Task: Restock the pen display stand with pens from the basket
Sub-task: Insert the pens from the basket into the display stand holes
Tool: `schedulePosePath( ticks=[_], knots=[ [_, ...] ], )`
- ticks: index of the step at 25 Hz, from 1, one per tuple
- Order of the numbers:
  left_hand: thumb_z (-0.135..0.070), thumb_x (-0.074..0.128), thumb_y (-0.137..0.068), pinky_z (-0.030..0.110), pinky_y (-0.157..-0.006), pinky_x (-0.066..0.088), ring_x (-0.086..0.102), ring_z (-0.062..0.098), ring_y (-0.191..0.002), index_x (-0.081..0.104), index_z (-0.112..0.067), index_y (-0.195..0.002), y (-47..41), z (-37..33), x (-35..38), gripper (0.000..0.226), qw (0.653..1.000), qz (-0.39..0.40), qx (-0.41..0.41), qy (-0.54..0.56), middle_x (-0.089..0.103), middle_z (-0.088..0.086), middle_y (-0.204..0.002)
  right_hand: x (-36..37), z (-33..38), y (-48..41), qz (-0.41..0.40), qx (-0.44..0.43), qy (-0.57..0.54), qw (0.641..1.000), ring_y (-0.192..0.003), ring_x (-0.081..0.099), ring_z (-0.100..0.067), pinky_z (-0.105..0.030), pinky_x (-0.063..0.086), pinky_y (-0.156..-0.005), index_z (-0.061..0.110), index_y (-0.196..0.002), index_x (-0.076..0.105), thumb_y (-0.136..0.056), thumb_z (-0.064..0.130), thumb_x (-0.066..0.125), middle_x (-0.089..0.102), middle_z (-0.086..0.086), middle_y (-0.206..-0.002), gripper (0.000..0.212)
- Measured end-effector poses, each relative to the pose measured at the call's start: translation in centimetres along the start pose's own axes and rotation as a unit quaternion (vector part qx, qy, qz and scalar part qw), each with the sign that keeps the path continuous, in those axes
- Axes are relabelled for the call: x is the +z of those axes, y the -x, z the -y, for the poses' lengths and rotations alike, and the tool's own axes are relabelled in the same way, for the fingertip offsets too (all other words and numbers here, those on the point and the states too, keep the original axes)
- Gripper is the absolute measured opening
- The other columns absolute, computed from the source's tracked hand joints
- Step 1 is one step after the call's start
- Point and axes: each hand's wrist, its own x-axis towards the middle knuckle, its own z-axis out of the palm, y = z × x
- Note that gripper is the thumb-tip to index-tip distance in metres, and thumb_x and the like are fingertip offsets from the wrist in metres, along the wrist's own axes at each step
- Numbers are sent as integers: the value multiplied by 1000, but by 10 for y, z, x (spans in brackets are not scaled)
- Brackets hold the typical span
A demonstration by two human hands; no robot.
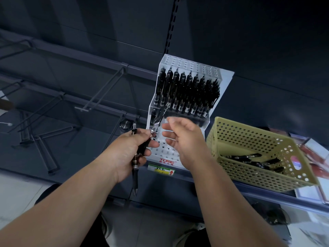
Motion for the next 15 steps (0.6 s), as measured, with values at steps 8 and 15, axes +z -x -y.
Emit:
schedulePosePath(
  ticks=[8,15],
  knots=[
    [-15,61,-91,21,-46,35,50,10,-60,57,-20,-89,7,3,16,7,995,-3,46,-94,62,-3,-71,-7,9,11,26,12,-74,997,-78,65,-15,-26,53,-69,15,-103,62,-95,19,61,65,-3,-95,9],
    [-13,59,-93,17,-50,36,50,8,-66,50,-23,-91,12,7,24,14,969,-4,118,-218,54,-6,-75,-5,10,13,-41,-24,12,999,-68,63,-9,-23,53,-65,13,-95,61,-92,23,65,62,2,-81,11]
  ],
)
